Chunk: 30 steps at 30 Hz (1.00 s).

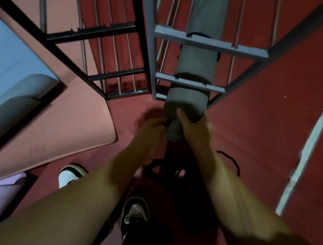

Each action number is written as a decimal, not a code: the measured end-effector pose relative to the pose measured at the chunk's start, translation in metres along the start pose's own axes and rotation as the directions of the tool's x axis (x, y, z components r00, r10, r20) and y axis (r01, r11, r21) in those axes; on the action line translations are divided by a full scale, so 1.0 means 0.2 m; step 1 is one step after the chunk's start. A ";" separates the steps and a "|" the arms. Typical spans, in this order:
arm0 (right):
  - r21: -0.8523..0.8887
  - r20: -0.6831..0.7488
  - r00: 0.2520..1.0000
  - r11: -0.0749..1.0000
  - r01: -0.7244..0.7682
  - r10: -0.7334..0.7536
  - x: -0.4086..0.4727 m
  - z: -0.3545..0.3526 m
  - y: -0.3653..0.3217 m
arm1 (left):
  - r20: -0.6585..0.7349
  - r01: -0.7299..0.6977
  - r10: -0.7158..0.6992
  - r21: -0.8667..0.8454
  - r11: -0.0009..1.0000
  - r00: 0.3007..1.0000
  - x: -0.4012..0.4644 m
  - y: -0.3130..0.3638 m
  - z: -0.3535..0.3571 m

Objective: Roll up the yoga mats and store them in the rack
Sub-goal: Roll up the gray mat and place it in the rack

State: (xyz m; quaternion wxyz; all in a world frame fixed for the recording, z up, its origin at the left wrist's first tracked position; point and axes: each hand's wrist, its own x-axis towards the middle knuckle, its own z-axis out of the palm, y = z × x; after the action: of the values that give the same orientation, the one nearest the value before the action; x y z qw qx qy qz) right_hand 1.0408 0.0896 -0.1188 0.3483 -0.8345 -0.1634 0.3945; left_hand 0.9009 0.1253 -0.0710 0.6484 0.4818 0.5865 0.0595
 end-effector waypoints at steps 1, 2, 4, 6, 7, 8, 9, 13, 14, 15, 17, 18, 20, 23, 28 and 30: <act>-0.018 0.011 0.999 0.999 -0.030 0.031 -0.02 0.02 0.00 | 0.002 -0.018 0.018 0.032 0.999 1.000 0.00 0.00 0.00; -0.033 0.012 0.998 0.998 -0.059 0.059 -0.03 0.03 0.01 | -0.016 -0.019 0.020 0.011 1.000 1.000 -0.02 0.00 0.01; -0.060 0.009 0.997 0.995 -0.082 0.083 -0.03 0.04 0.01 | -0.035 0.033 -0.036 -0.095 0.995 0.999 -0.05 0.04 0.02; -0.079 0.020 0.995 0.992 -0.093 0.095 0.00 0.05 0.03 | -0.019 0.064 -0.066 -0.086 0.994 0.998 -0.06 0.08 -0.01; -0.070 0.028 0.995 0.993 -0.097 0.099 0.00 0.06 0.03 | -0.013 0.044 -0.045 -0.046 0.998 0.999 -0.07 0.10 -0.02; -0.058 0.031 0.994 0.993 -0.100 0.102 0.00 0.05 0.02 | -0.016 0.013 -0.012 0.015 1.000 1.000 -0.08 0.13 -0.03; -0.046 0.023 0.995 0.994 -0.099 0.100 0.01 0.04 0.03 | -0.039 -0.042 0.046 0.102 0.994 0.998 -0.10 0.17 -0.03; 0.067 0.020 0.998 0.996 -0.056 0.055 0.01 -0.01 0.02 | -0.256 -0.582 0.707 0.421 0.696 0.660 -0.22 0.44 -0.05; 0.076 0.012 0.999 0.996 -0.044 0.044 0.00 -0.02 0.02 | -0.245 -0.651 0.815 0.502 0.570 0.525 -0.23 0.51 -0.05; 0.076 0.002 0.999 0.996 -0.048 0.048 0.00 -0.02 0.03 | -0.221 -0.646 0.861 0.582 0.493 0.458 -0.24 0.57 -0.06; 0.128 0.004 0.998 0.990 -0.056 0.056 0.00 -0.03 0.04 | -0.116 -0.542 0.861 0.733 0.411 0.496 -0.24 0.68 -0.06; 0.187 0.019 0.998 0.980 -0.059 0.056 0.00 -0.03 0.05 | -0.062 -0.497 0.848 0.787 0.366 0.527 -0.23 0.71 -0.06; 0.293 0.050 0.999 0.956 -0.035 0.021 0.01 -0.04 0.06 | 0.026 -0.485 0.816 0.814 0.319 0.578 -0.17 0.71 -0.05; 0.410 0.075 0.996 0.912 0.008 -0.042 0.03 -0.08 0.01 | 0.046 -0.519 0.843 0.805 0.286 0.535 -0.11 0.69 -0.06; 0.569 0.152 0.988 0.818 -0.082 -0.006 0.08 -0.04 -0.06 | 0.049 -0.555 0.861 0.783 0.282 0.506 -0.10 0.69 -0.08; 0.587 0.161 0.987 0.805 -0.089 -0.008 0.09 -0.02 -0.04 | 0.055 -0.569 0.863 0.773 0.282 0.502 -0.10 0.69 -0.08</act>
State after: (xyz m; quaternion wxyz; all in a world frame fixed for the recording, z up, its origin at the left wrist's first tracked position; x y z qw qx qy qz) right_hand 1.0555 0.1039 -0.1216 0.5687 -0.6541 -0.0412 0.4970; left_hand 0.9483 0.1938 0.0408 0.1794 0.8817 0.3812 0.2124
